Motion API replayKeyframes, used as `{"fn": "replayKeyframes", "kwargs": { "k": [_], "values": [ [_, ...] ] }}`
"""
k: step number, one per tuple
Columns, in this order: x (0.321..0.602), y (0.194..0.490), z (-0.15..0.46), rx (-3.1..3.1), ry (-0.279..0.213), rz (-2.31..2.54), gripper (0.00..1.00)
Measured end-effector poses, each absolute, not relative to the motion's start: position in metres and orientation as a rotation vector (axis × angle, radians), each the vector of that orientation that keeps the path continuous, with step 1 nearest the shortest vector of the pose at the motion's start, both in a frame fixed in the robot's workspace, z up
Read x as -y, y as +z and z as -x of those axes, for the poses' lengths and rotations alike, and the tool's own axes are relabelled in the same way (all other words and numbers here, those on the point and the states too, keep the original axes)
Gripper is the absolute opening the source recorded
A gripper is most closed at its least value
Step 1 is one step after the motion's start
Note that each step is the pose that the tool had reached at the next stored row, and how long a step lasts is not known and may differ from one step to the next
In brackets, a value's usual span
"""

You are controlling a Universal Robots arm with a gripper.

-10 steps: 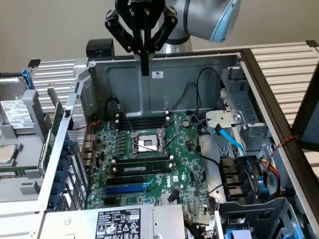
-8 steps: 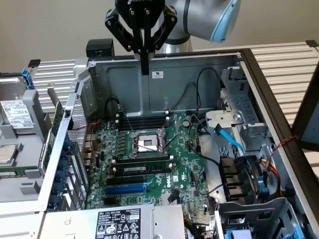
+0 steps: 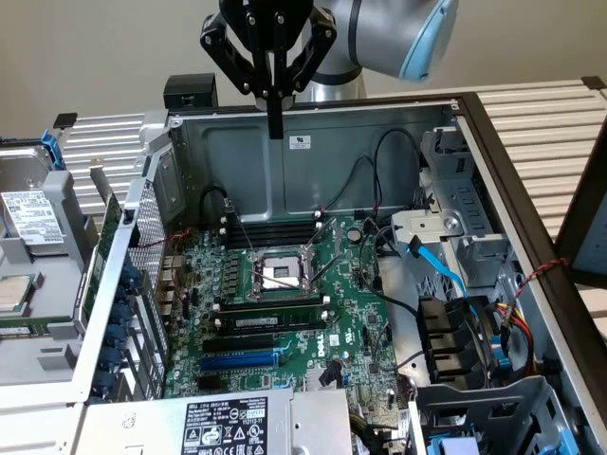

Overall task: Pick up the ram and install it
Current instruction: 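Reach for the ram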

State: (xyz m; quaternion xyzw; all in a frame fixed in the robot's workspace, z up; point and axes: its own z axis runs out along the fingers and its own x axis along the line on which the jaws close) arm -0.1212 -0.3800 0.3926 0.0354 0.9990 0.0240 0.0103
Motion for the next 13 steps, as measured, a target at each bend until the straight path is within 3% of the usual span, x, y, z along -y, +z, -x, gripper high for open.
{"fn": "replayKeyframes", "kwargs": {
  "k": [13],
  "values": [
    [0.369,0.393,0.121,-3.118,0.075,-0.110,0.10]
  ]
}}
